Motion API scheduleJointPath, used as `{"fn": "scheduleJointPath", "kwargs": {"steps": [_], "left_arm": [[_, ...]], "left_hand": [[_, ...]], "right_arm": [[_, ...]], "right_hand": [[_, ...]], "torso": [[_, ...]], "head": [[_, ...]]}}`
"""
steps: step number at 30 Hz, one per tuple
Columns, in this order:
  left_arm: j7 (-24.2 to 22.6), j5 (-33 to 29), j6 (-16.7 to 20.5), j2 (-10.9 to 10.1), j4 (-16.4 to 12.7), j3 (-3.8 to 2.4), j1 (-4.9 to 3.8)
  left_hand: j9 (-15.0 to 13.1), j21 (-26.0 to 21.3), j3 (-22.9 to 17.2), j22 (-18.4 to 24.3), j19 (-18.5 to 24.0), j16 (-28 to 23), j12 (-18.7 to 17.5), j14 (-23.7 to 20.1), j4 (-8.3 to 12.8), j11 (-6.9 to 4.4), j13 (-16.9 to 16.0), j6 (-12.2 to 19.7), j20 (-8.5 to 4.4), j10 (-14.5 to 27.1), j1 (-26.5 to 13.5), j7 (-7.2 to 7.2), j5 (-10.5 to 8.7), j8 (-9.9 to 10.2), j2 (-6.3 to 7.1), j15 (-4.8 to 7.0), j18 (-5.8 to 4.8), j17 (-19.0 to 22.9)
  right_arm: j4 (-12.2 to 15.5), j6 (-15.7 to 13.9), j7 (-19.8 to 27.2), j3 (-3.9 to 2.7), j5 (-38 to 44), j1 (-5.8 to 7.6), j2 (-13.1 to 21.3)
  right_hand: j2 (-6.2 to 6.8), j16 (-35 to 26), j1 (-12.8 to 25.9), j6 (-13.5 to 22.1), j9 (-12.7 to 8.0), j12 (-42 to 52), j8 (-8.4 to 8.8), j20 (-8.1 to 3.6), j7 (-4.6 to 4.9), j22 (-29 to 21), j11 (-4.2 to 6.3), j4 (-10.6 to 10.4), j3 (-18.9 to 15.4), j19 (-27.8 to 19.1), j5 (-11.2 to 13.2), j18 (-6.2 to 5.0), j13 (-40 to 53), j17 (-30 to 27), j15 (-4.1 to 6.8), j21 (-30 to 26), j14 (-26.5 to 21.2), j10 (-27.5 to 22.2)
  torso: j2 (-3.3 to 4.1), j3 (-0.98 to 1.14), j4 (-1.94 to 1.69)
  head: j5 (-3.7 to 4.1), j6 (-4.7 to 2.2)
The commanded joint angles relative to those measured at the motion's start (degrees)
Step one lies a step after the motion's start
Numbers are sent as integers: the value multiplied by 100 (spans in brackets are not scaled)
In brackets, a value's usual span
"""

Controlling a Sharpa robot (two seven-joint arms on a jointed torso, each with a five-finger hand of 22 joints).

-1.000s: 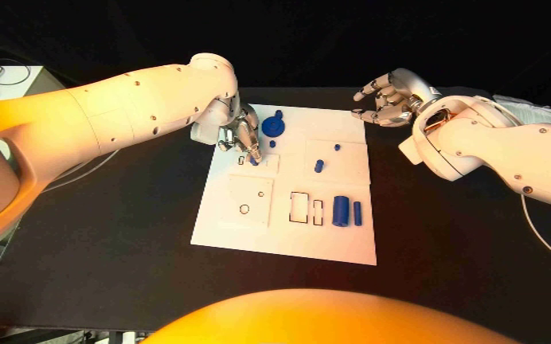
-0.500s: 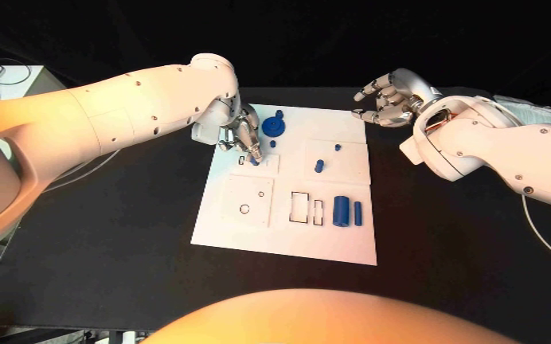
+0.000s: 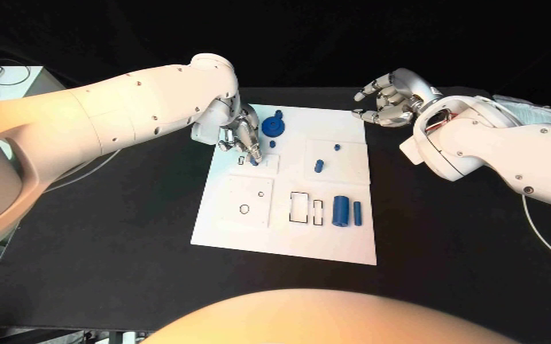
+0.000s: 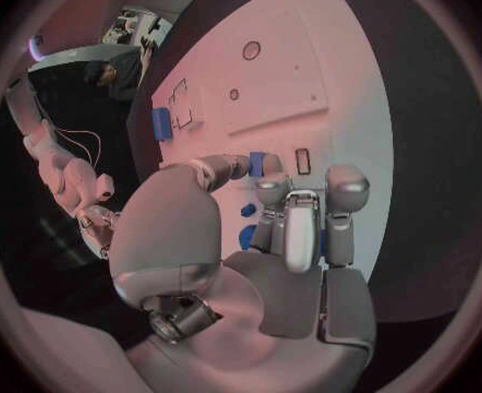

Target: Assemble the parts on the task board

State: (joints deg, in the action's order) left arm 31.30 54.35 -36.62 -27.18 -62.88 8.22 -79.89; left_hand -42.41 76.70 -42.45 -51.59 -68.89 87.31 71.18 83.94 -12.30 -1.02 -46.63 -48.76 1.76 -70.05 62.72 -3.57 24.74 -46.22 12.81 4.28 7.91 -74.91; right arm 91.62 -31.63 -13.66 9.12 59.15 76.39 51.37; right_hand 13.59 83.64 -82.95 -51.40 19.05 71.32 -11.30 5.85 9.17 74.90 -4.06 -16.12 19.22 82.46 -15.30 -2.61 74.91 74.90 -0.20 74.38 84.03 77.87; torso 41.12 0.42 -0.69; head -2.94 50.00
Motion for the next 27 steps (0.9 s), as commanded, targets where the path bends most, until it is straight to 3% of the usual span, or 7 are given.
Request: {"fn": "scheduleJointPath", "kwargs": {"steps": [1, 7, 9, 27], "left_arm": [[0, 7, -48, 33, 8, 45, 79], [5, 6, -3, 38, 34, 52, 80], [7, 10, -2, 40, 40, 54, 80], [30, 157, -25, 65, 81, 76, 80]], "left_hand": [[-3, 34, -1355, 4, -6, 36, -11, 409, 1398, 11, -9, -27, 30, 30, 1, 10, 19, -4, -54, 3, -69, -733], [-11, 27, -1300, 20, 13, 35, -21, 408, 1371, 22, -9, -29, 40, 25, -49, 1, -25, 41, -136, -7, -66, -736], [-24, 15, -1198, 16, 21, 45, -2, 417, 1284, 22, -55, -43, 53, -18, -130, 9, -90, 72, -253, -16, -69, -771], [-61, -34, -1044, 61, 50, 45, -14, 419, 1168, 17, -99, -67, 59, -32, -283, 22, -210, 171, -501, -16, -62, -789]], "right_arm": [[10, 65, 19, -1, 26, -3, 4], [13, 61, 19, -1, 26, -3, 7], [15, 61, 19, -1, 26, -3, 8], [22, 64, 14, -1, 26, -3, 18]], "right_hand": [[6, -35, 35, 26, 9, -7, -24, -2, -3, 641, -3, 3, 25, -23, -22, -103, 50, 574, 37, -38, 316, -23], [6, -35, 35, 26, 9, -7, -24, -2, -3, 641, -3, 3, 25, -23, -22, -103, 50, 574, 37, -38, 316, -23], [6, -35, 35, 26, 9, -7, -24, -2, -3, 641, -3, 3, 25, -23, -22, -103, 50, 574, 37, -38, 316, -23], [6, -35, 35, 26, 9, -7, -24, -2, -3, 641, -3, 3, 25, -23, -22, -103, 50, 574, 37, -38, 316, -23]], "torso": [[1, 0, -3], [-4, -2, -4], [-5, -1, -5], [2, -4, -3]], "head": [[1, 0], [6, 0], [5, 0], [8, 0]]}}
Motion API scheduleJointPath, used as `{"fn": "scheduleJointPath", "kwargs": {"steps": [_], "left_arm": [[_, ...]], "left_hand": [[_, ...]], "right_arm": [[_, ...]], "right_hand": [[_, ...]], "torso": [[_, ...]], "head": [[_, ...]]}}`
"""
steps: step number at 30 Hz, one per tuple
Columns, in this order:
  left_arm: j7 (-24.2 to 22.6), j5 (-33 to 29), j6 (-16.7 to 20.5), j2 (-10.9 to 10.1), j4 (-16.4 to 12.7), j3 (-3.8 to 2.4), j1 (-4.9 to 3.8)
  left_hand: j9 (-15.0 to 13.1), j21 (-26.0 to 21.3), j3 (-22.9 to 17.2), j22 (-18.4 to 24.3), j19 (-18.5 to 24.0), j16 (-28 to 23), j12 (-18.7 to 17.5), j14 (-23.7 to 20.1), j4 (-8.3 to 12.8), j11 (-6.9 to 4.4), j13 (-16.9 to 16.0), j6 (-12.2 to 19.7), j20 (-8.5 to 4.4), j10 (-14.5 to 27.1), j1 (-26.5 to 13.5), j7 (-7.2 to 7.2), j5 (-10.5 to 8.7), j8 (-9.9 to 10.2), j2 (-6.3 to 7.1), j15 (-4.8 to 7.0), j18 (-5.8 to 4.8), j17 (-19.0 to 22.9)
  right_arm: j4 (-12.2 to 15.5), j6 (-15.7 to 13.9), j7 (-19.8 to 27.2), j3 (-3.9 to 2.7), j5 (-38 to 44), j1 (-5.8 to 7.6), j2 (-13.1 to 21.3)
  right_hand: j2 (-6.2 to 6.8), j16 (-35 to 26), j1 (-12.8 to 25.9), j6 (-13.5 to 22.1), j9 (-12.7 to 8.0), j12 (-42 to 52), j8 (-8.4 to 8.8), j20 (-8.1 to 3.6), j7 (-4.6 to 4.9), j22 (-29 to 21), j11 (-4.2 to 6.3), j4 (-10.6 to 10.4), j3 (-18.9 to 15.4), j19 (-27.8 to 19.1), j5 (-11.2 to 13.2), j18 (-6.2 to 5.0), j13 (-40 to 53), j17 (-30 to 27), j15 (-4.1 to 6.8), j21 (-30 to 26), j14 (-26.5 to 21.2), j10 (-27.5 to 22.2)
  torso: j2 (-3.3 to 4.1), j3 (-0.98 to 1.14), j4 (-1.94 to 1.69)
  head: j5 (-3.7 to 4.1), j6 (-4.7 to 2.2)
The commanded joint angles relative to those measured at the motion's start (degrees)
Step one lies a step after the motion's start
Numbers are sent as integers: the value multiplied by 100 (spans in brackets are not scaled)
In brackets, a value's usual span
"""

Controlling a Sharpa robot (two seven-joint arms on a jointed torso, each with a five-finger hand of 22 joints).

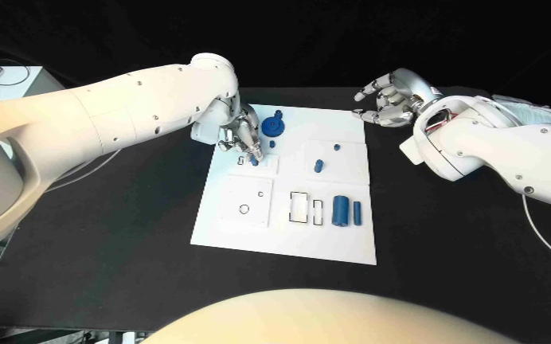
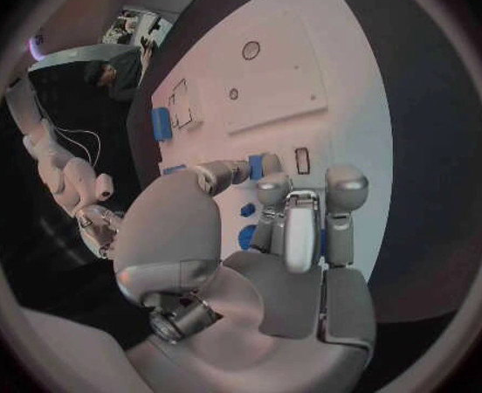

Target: Assemble the parts on the task board

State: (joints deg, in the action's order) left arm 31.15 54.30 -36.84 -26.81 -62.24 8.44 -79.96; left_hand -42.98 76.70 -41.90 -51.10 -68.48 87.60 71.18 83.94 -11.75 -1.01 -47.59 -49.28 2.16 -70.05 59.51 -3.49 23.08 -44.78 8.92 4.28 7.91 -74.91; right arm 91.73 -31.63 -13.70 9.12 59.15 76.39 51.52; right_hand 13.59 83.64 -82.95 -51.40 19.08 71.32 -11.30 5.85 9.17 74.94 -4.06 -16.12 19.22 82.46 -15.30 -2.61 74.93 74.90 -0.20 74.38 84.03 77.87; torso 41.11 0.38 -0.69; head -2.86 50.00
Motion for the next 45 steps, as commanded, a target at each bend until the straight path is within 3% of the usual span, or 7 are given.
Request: {"fn": "scheduleJointPath", "kwargs": {"steps": [1, 6, 13, 33, 45], "left_arm": [[46, 175, -6, 29, 19, 55, 88], [50, 220, -37, 31, 20, 58, 88], [54, 262, -82, 24, -10, 60, 88], [-2, 452, 447, -170, -313, 62, 122], [-12, 402, 520, -201, -392, 62, 140]], "left_hand": [[-9, -41, -1087, 21, 14, 15, -16, 418, 1096, 17, -7, -17, 19, -30, 16, 14, -75, 40, -147, -17, -61, -788], [-33, -59, -1055, 28, 14, 14, -22, 418, 1075, 18, -22, -25, 21, -26, -42, 17, -244, 84, -243, -19, -62, -794], [-50, -65, -1053, 30, 13, 20, -16, 423, 1138, 12, -52, -27, 21, -30, -37, 22, -329, 105, -232, -16, -61, -817], [-60, -64, -1029, 18, -3, 18, -41, 423, 1229, 11, -18, -17, 17, -14, -10, 20, -349, 142, -150, -13, -64, -817], [-48, -38, -1002, -51, -52, 30, 24, 434, 1196, 10, -165, -62, 16, -111, -20, 23, -357, 164, -177, -13, -77, -857]], "right_arm": [[11, 65, 18, -1, 26, -3, 3], [14, 64, 19, -1, 26, -3, 8], [16, 62, 20, 0, 26, -3, 13], [22, 55, 33, 0, 26, -3, 26], [28, 48, 37, 0, 26, -5, 30]], "right_hand": [[29, -45, 59, 55, 9, -9, -63, -2, -1, 635, -4, 10, 82, -23, -25, -105, 33, 568, 36, -58, 315, -31], [26, -47, 52, 59, 10, -7, -69, -2, -2, 637, -3, 15, 98, -21, -45, -105, 33, 566, 36, -57, 314, -31], [60, -51, 56, 82, 11, -6, -106, -3, 2, 639, -4, 28, 178, -19, -260, -106, 24, 567, 37, -69, 314, -38], [68, -55, 62, 89, 12, -10, -119, -3, 3, 639, -5, 30, 207, -19, -320, -106, 17, 564, 37, -74, 313, -42], [68, -53, 62, 91, 12, -8, -122, -3, 3, 638, -5, 31, 215, -19, -335, -106, 17, 567, 37, -76, 314, -42]], "torso": [[2, -1, -2], [2, 1, -3], [-2, -1, -1], [-5, -3, -10], [-1, 1, -5]], "head": [[1, 0], [2, 0], [-1, 0], [-4, 0], [-20, 0]]}}
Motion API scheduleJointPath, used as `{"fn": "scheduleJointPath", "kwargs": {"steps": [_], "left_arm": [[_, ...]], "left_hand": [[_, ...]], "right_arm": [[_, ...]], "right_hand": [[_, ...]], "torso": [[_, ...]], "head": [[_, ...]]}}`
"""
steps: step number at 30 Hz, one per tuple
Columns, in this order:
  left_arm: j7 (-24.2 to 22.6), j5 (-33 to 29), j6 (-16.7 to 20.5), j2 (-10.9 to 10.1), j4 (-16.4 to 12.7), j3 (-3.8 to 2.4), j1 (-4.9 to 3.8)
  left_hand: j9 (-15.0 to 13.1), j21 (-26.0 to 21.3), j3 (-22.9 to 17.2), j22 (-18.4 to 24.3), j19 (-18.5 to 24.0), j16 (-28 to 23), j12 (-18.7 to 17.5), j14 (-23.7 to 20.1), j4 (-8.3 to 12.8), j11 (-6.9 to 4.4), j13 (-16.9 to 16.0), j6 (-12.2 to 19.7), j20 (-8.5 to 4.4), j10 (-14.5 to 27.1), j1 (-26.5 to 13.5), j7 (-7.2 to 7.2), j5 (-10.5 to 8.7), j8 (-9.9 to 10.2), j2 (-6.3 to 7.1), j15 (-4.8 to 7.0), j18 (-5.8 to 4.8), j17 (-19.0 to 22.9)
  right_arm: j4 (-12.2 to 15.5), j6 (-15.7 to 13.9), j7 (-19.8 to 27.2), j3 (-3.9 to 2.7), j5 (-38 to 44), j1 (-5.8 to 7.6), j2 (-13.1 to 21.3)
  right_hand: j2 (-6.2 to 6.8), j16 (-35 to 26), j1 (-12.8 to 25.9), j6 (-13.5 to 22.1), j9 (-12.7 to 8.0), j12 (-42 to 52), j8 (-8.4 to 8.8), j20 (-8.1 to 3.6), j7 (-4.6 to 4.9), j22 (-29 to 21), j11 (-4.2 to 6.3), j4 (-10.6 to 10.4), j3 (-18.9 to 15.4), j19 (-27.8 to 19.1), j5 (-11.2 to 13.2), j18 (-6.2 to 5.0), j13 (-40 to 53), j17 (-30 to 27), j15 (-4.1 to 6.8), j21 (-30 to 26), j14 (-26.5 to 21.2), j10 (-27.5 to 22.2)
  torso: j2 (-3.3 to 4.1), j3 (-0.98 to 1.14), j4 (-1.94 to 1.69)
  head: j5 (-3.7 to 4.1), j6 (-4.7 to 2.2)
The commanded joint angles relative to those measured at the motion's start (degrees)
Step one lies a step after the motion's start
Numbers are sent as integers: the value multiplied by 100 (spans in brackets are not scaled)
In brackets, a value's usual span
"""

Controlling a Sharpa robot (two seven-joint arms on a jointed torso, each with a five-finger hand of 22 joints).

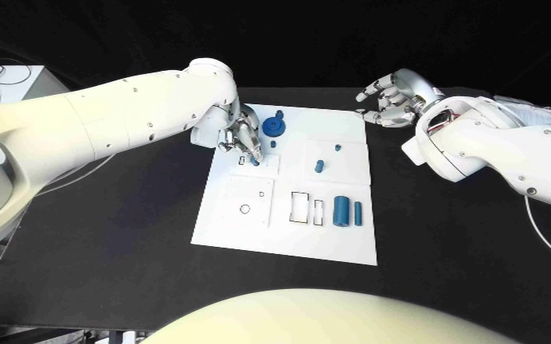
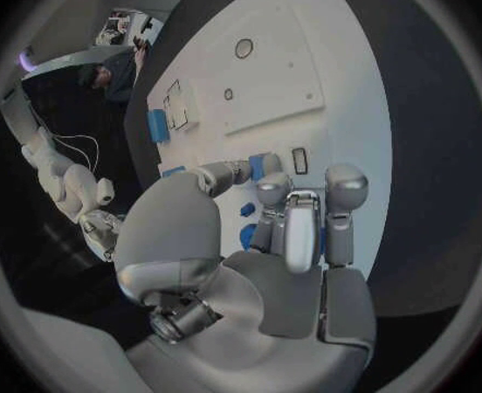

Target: Assemble the parts on the task board

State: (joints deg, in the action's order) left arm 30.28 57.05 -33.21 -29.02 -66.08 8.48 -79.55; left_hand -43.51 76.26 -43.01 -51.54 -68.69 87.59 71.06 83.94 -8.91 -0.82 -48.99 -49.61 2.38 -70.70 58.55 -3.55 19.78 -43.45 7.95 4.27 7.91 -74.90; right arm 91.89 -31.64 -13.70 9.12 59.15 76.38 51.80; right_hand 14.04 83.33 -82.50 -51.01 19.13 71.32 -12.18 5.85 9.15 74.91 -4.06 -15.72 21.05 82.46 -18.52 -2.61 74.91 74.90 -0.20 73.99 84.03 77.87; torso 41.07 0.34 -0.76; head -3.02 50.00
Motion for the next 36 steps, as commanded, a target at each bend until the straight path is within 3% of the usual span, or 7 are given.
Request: {"fn": "scheduleJointPath", "kwargs": {"steps": [1, 15, 36], "left_arm": [[75, 118, 153, 21, -13, 58, 99], [81, 21, 2, 1, -29, 60, 102], [74, 17, 87, 5, -80, 59, 103]], "left_hand": [[11, 8, -872, -16, -40, 38, 69, 441, 887, -13, -100, -58, -5, -94, 63, 34, -33, 40, -93, -11, -79, -885], [41, 26, -779, -80, -91, 111, 222, 500, 849, -47, -473, -203, -19, -315, 34, 78, -28, 78, -86, 9, -92, -1110], [95, -15, -320, -52, -99, 105, 162, 494, 548, -75, -538, -320, -45, -369, -188, 120, -59, 207, 31, 32, -93, -1102]], "right_arm": [[12, 48, 37, 0, 27, -3, 2], [18, 45, 36, 0, 27, -3, 18], [20, 42, 41, 0, 27, -3, 27]], "right_hand": [[23, -21, 17, 52, 7, -8, -33, -3, 4, 641, -5, -9, 33, -19, -14, -106, 20, 567, 37, -38, 314, -42], [25, -24, 17, 54, 7, -12, -36, -4, 5, 637, -5, -8, 40, -23, -28, -108, 16, 564, 37, -47, 313, -45], [29, -24, 17, 57, 7, -10, -40, -4, 5, 638, -5, -6, 51, -22, -46, -108, 16, 565, 37, -47, 313, -44]], "torso": [[3, 5, 2], [7, 6, 6], [3, 5, 4]], "head": [[-6, 0], [6, 0], [18, 0]]}}
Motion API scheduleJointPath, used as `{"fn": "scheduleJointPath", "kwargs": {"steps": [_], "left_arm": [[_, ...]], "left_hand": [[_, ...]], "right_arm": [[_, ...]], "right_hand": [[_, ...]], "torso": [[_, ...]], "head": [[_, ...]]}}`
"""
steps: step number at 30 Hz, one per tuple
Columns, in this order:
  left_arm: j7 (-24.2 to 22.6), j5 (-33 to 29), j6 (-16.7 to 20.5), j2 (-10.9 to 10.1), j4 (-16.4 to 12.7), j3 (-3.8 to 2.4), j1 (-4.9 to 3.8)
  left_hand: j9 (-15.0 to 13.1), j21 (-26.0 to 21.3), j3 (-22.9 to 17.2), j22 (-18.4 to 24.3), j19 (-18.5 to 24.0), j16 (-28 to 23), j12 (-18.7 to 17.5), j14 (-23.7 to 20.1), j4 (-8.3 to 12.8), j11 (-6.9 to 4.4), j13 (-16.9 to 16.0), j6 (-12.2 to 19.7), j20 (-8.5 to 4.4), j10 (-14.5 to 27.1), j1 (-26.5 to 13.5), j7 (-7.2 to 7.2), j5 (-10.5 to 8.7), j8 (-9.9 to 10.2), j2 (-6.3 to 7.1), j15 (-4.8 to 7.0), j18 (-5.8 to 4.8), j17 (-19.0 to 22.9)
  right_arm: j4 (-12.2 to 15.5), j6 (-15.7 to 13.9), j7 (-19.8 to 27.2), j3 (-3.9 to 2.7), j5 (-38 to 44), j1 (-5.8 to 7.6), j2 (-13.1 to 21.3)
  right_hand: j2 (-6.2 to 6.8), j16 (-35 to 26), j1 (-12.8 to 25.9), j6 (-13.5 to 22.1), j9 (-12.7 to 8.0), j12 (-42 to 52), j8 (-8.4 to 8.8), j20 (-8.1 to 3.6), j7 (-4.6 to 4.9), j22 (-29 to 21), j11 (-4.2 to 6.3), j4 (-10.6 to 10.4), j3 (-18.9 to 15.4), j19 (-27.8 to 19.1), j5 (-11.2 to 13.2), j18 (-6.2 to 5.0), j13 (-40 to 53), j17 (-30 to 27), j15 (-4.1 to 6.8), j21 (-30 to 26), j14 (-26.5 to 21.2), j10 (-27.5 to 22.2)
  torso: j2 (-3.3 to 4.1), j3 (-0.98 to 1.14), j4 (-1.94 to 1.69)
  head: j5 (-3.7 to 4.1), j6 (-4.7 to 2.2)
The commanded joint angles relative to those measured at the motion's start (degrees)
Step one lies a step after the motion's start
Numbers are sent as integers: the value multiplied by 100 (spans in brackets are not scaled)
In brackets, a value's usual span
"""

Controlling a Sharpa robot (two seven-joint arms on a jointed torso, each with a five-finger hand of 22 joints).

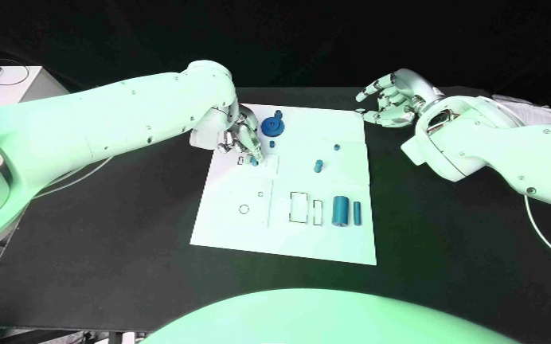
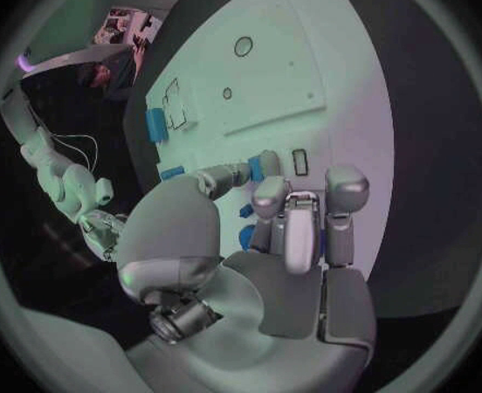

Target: Assemble the parts on the task board

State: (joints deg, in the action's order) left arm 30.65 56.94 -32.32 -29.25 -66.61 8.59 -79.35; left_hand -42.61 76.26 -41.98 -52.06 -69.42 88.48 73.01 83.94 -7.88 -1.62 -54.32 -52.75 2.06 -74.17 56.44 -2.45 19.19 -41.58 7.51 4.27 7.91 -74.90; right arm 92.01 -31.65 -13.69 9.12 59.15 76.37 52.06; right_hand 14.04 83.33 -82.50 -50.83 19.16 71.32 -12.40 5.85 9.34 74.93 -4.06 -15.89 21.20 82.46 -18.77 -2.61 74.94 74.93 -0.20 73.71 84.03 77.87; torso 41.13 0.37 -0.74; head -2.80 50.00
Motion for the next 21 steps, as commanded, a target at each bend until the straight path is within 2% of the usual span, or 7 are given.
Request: {"fn": "scheduleJointPath", "kwargs": {"steps": [1, 3, 4, 14, 18, 21], "left_arm": [[36, 30, 5, 28, -26, 48, 84], [34, 35, 21, 32, -25, 48, 85], [32, 39, 35, 33, -25, 48, 86], [20, 72, 87, 35, -26, 48, 93], [19, 84, 58, 14, -41, 47, 96], [13, 101, 69, -30, -84, 45, 101]], "left_hand": [[5, -17, -417, 2, -26, 17, -31, 496, 440, 4, -9, -7, -14, -23, 21, 12, 0, 22, 76, 32, -92, -1107], [10, -20, -358, 1, -30, 15, -38, 494, 398, 2, -16, -16, -17, -24, 6, 16, -3, 35, 81, 36, -93, -1103], [14, -25, -230, 0, -35, 17, -40, 496, 304, 0, -35, -43, -19, -32, -51, 18, -23, 48, 93, 35, -95, -1112], [21, -39, -68, 17, -34, 12, -62, 493, 247, -9, -38, -51, -26, -23, -34, 30, -30, 80, 124, 44, -92, -1102], [22, -54, 75, 37, -27, 9, -80, 492, 241, -14, -40, -57, -31, -12, -6, 38, -40, 101, 229, 50, -90, -1099], [29, -74, 357, 62, -22, 2, -102, 488, 125, -15, -45, -92, -33, -2, -47, 39, -54, 126, 329, 51, -87, -1086]], "right_arm": [[8, 43, 40, 0, 27, -3, 1], [8, 42, 42, 0, 27, -3, -1], [8, 42, 43, 0, 27, -3, -2], [4, 45, 46, 0, 27, -3, -3], [4, 42, 49, 0, 27, -4, -1], [4, 38, 54, 0, 27, -6, -1]], "right_hand": [[29, -24, 18, 39, 5, -10, -18, -4, -13, 635, -5, 10, 35, -22, -20, -108, 13, 562, 37, -20, 313, -44], [29, -24, 18, 39, 5, -10, -18, -4, -13, 635, -5, 10, 35, -22, -20, -108, 13, 562, 37, -20, 313, -44], [29, -24, 18, 39, 5, -10, -18, -4, -13, 635, -5, 10, 35, -22, -20, -108, 13, 562, 37, -20, 313, -44], [29, -24, 18, 39, 5, -10, -18, -4, -13, 635, -5, 10, 35, -22, -20, -108, 13, 562, 37, -20, 313, -44], [33, -27, 21, 41, 5, -14, -22, -4, -12, 634, -5, 11, 45, -24, -32, -109, 9, 558, 37, -24, 312, -47], [33, -27, 21, 41, 5, -14, -22, -4, -12, 634, -5, 11, 45, -24, -32, -109, 9, 558, 37, -24, 312, -47]], "torso": [[-3, 1, 3], [-5, 2, 3], [-3, 2, 4], [-5, 8, 11], [-4, 7, 6], [-1, 1, 5]], "head": [[-5, 0], [-6, 0], [-7, 0], [-2, 0], [5, 0], [10, 0]]}}
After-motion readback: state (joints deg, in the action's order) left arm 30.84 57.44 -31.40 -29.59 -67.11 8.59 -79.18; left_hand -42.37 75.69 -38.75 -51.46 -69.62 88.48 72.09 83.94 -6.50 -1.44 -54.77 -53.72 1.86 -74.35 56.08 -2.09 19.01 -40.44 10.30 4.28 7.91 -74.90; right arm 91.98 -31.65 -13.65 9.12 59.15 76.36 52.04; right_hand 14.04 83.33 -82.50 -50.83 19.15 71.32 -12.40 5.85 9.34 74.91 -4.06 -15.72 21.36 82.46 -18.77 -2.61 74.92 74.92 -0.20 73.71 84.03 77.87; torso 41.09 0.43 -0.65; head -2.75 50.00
